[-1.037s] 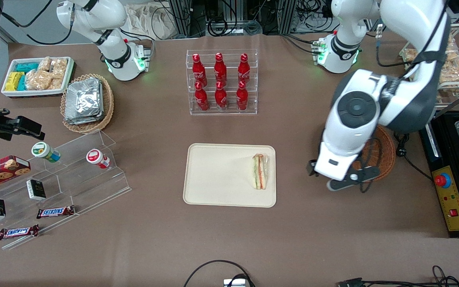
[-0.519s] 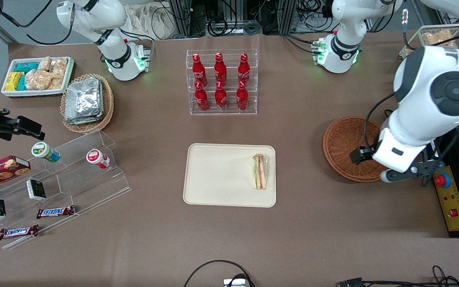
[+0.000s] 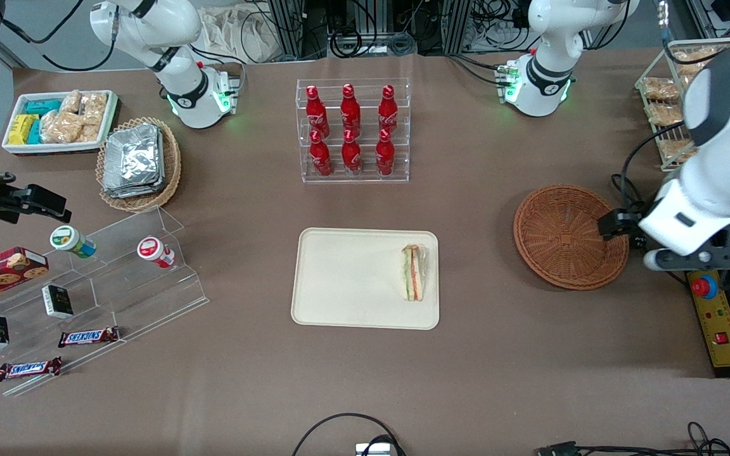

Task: Place sandwich from basket to tray

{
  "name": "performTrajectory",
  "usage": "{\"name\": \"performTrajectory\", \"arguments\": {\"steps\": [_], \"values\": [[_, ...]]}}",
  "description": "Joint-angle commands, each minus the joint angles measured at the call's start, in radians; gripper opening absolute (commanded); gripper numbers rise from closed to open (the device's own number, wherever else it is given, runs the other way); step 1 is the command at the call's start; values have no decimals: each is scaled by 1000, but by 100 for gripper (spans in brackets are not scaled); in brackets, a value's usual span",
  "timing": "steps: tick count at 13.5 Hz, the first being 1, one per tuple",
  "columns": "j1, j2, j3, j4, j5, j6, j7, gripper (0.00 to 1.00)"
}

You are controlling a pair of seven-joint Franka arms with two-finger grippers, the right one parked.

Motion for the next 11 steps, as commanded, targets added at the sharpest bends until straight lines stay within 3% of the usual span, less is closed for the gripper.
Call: {"name": "performTrajectory", "arguments": {"steps": [1, 4, 11], "values": [[-93, -80, 156, -32, -64, -36, 108, 100], [-164, -169, 257, -78, -83, -48, 170, 100], [-185, -240, 256, -134, -89, -77, 164, 100]]}}
